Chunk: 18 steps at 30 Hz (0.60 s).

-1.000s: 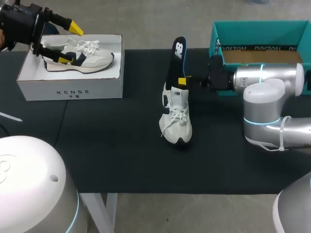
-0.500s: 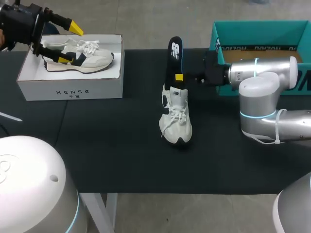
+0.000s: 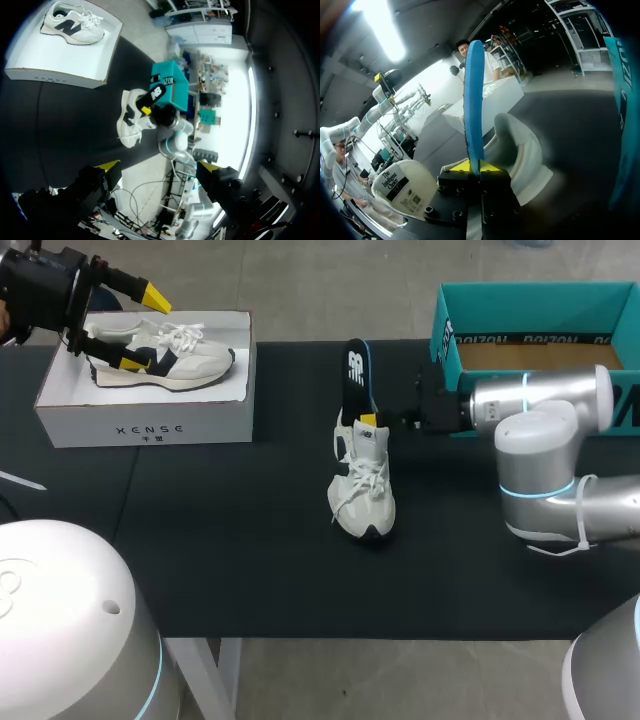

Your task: Take the shoe out of the shoebox, open the shoe tongue, remove and reinsert the insole, then place the shoe into the shoebox

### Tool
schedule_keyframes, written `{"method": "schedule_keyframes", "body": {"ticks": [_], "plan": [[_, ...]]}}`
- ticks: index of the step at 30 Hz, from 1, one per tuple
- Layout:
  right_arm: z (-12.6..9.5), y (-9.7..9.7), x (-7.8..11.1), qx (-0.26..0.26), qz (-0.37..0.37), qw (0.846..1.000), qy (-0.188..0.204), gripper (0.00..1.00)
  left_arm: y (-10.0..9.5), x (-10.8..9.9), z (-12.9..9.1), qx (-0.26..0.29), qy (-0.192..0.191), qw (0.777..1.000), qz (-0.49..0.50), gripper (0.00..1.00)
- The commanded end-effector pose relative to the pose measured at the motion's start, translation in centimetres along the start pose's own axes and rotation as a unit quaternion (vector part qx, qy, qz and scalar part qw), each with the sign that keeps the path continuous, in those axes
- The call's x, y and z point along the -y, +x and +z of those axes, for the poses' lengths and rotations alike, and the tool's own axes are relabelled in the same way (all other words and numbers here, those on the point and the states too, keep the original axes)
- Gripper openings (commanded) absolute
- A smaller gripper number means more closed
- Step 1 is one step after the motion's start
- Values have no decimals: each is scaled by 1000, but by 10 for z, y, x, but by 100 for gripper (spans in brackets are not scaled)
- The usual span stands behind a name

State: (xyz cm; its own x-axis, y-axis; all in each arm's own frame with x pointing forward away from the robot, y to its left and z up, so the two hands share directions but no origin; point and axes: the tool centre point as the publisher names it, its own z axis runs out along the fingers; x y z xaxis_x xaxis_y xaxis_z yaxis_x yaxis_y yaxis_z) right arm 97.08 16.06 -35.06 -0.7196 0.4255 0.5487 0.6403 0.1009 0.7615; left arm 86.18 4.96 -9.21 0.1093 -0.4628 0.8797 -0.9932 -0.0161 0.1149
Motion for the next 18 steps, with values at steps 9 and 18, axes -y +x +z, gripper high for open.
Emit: {"method": "schedule_keyframes", "body": {"ticks": [9, 18], "plan": [[1, -19, -39, 10, -29, 999, -19, 37, 0, 0, 0, 1, -1, 1000, 0, 100], [6, -24, -49, 12, -39, 999, -21, 5, 0, 0, 0, 1, -1, 1000, 0, 100]]}}
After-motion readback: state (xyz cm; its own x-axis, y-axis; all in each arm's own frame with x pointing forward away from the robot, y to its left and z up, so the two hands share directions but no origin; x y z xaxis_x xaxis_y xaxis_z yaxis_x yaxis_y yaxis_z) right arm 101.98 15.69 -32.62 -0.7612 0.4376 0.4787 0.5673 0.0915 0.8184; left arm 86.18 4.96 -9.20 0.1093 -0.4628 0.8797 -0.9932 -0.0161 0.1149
